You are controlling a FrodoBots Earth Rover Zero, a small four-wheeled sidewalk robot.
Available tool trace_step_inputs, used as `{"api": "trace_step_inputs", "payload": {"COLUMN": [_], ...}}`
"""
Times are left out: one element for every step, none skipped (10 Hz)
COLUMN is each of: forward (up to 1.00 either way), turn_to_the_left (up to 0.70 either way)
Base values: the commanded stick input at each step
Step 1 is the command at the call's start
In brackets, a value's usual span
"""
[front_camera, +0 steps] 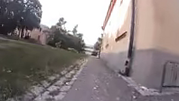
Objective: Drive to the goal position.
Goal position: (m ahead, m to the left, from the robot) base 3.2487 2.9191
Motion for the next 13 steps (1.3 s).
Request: {"api": "trace_step_inputs", "payload": {"forward": [0.44, 0.44, 0.44, 0.44, 0.44, 0.44, 0.44, 0.44, 0.44, 0.44, 0.44, 0.44, 0.44], "turn_to_the_left": [0.02, 0.02, 0.02, 0.02, 0.02, 0.02, 0.02, 0.02, 0.02, 0.02, 0.02, 0.02, 0.02]}}
